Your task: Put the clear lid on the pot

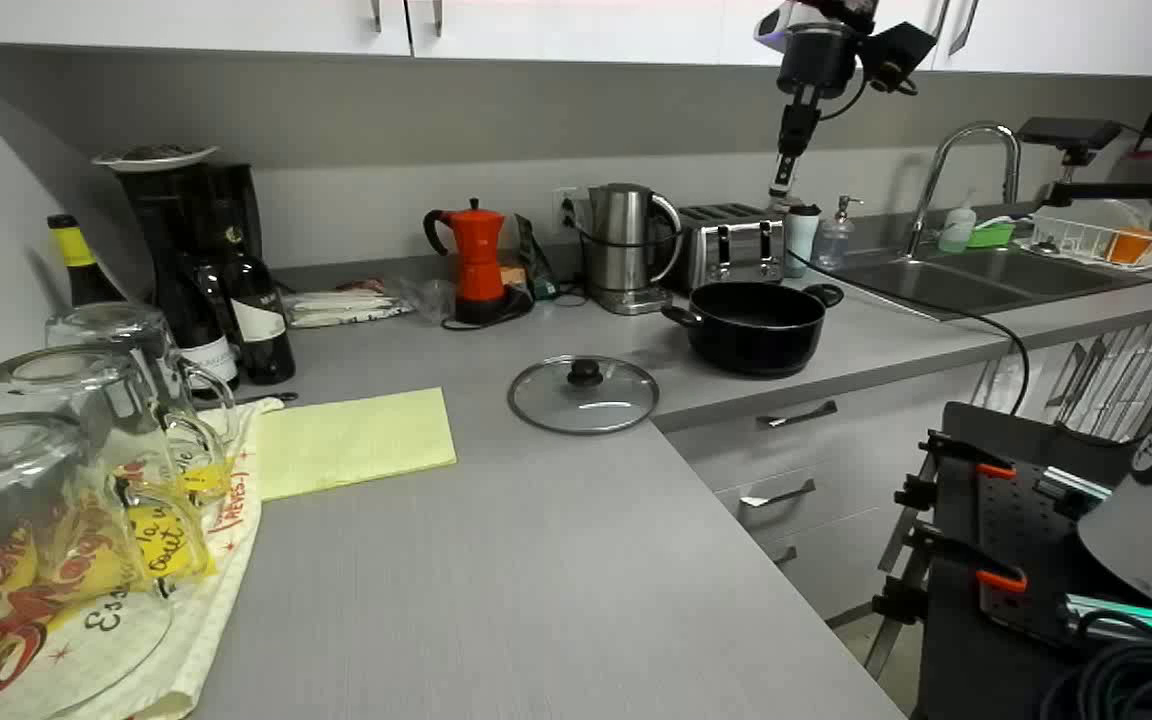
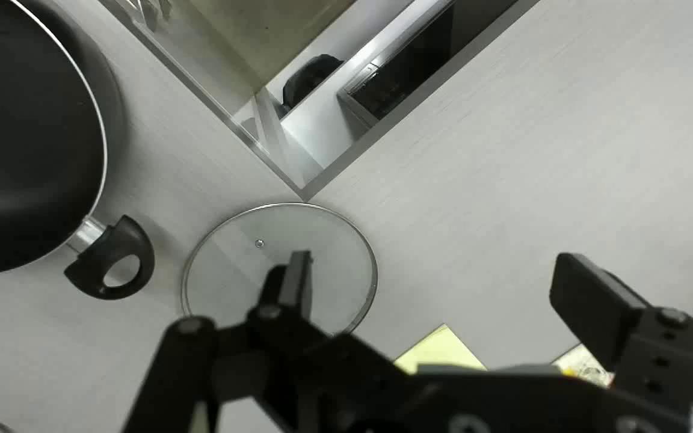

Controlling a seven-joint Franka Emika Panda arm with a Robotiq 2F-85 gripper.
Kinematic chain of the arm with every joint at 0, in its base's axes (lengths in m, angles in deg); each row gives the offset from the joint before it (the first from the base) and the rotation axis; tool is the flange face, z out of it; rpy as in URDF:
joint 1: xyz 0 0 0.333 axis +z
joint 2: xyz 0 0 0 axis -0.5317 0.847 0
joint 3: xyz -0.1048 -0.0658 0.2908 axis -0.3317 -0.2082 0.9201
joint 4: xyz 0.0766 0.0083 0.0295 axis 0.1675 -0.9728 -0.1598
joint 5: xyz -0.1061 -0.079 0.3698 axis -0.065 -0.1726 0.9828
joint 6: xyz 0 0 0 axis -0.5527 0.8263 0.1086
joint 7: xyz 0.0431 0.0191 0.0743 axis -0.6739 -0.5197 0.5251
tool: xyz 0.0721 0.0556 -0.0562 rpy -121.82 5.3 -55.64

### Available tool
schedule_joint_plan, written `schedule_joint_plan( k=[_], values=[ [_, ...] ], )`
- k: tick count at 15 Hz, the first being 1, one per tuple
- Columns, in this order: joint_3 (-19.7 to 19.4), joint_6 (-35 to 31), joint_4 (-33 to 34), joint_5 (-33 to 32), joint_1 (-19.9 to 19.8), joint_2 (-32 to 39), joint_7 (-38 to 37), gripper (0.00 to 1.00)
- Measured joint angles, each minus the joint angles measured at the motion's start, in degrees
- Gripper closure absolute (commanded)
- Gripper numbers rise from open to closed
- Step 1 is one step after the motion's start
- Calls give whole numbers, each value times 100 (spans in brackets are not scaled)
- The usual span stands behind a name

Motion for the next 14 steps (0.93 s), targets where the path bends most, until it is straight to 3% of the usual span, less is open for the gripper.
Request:
schedule_joint_plan(
  k=[10,14],
  values=[
    [137,-35,15,-8,-120,41,-4,0],
    [304,-339,246,-32,-180,400,-94,0]
  ],
)
